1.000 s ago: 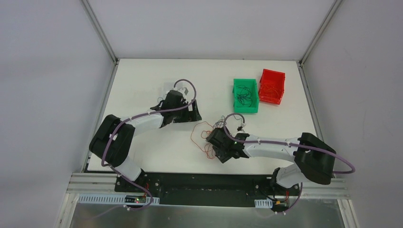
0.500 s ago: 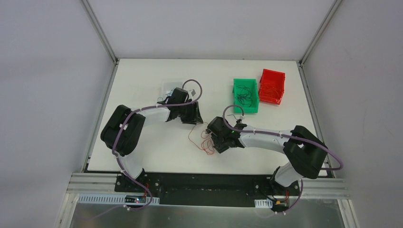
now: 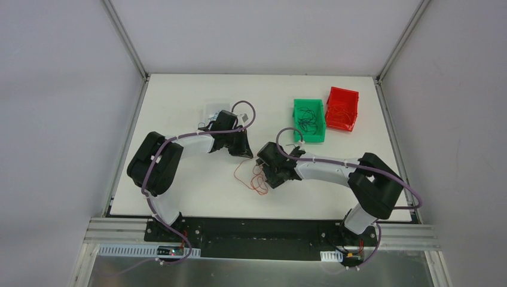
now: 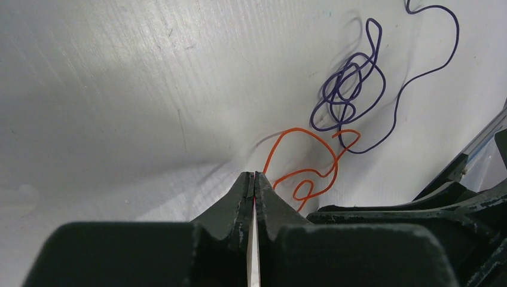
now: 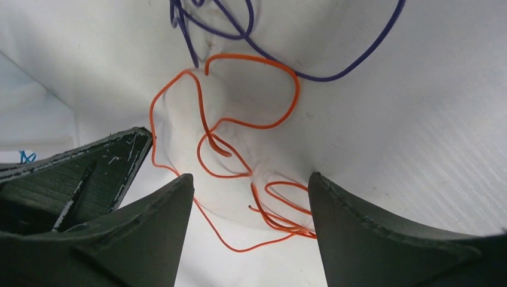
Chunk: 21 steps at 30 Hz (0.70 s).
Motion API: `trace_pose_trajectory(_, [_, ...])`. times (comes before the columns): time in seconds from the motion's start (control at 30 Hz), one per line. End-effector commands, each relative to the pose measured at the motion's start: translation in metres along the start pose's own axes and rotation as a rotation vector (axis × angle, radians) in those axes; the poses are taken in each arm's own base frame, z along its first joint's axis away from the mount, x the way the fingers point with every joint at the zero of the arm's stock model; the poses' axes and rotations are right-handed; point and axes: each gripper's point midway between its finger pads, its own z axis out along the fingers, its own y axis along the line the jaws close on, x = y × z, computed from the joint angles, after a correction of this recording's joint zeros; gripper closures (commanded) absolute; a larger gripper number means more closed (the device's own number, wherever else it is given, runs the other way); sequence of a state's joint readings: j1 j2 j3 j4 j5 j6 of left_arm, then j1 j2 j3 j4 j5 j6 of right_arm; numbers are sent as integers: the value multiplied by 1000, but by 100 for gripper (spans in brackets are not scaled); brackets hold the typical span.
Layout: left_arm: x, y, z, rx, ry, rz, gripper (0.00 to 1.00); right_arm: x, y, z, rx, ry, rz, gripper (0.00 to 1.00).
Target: Untangle the cables
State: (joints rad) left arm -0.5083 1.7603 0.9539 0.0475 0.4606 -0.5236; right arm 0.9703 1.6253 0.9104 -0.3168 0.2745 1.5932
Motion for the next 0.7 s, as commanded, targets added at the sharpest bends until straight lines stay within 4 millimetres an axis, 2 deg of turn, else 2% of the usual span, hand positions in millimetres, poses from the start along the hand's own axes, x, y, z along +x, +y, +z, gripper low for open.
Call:
trace_pose_trajectory(0.0, [-12, -10, -11, 21, -27, 38, 100, -20, -16, 0, 107, -85, -41, 27])
trace_pose_trajectory(0.17, [-13, -7, -14, -2, -35, 41, 100, -37, -19, -27, 115, -144, -102, 26])
trace_pose_trajectory(0.23, [-14, -6, -16, -9, -43, 44, 100, -36, -22, -42, 107, -157, -121, 26])
trace_pose_trajectory(0.37, [-15, -4, -17, -21, -53, 48, 100, -11, -24, -64, 62, -120, -143, 24])
trace_pose_trajectory(0.43, [-16, -4, -18, -27, -57, 50, 100, 2, -25, -66, 58, -86, -142, 24])
trace_pose_trajectory(0.67, [-18, -4, -20, -29, -66, 56, 100, 32, -30, -63, 47, -41, -80, 24])
